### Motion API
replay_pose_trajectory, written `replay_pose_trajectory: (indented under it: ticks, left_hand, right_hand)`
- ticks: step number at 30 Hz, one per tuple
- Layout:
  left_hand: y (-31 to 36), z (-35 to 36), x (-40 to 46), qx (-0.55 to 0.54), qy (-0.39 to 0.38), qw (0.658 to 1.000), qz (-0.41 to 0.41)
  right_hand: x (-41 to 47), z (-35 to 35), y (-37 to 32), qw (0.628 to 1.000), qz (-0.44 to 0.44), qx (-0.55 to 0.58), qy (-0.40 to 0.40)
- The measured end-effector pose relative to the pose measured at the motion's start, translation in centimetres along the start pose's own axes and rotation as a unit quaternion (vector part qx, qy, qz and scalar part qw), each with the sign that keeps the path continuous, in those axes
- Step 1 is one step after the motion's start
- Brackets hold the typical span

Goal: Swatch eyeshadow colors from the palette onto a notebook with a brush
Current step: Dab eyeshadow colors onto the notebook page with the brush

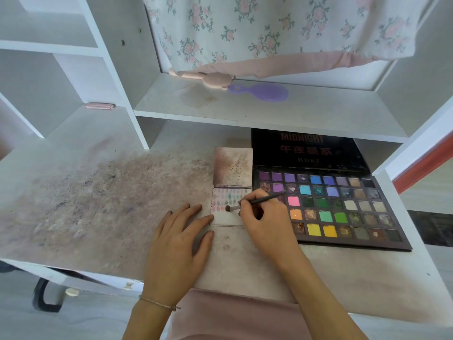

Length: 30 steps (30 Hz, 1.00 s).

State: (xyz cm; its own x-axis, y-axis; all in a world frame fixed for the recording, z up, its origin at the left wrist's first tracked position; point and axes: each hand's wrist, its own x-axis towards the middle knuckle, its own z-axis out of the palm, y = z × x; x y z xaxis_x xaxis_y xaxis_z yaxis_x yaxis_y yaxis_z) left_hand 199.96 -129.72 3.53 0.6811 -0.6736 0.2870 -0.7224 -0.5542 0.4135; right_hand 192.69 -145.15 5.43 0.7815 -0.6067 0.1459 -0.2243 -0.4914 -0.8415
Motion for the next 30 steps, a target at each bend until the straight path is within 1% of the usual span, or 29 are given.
replay_pose_trajectory:
  ticks: [3, 7, 11, 13, 18, 21, 25, 30]
  left_hand:
    - [0.0, 0.0, 0.0, -0.001, -0.003, 1.000, -0.003]
    - [0.0, -0.1, 0.0, -0.004, -0.007, 1.000, -0.004]
    - [0.0, -0.1, 0.0, 0.000, -0.010, 1.000, -0.004]
    - [0.1, -0.1, 0.0, 0.000, -0.009, 1.000, -0.004]
    - [0.2, -0.3, 0.0, 0.002, -0.011, 1.000, -0.003]
    - [0.4, -0.3, -0.1, 0.010, -0.014, 1.000, -0.005]
    - [0.9, -0.1, -0.3, 0.023, -0.015, 1.000, -0.009]
    - [1.3, 0.1, -0.2, 0.016, -0.003, 1.000, -0.022]
  right_hand:
    - [0.0, -0.1, 0.1, 1.000, 0.008, 0.009, -0.003]
    - [-0.2, -0.3, 0.0, 0.999, -0.006, 0.042, 0.026]
    - [0.0, -0.1, 0.1, 1.000, -0.009, 0.012, -0.002]
    - [-0.1, -0.2, 0.2, 1.000, -0.007, 0.019, 0.003]
    - [-1.0, -1.0, 0.0, 0.985, -0.050, 0.133, 0.103]
    - [-1.7, -1.6, 0.4, 0.975, -0.053, 0.166, 0.137]
    - [-2.8, -3.2, 1.3, 0.973, -0.053, 0.155, 0.164]
    - [-4.1, -6.0, 2.9, 0.972, -0.020, 0.120, 0.202]
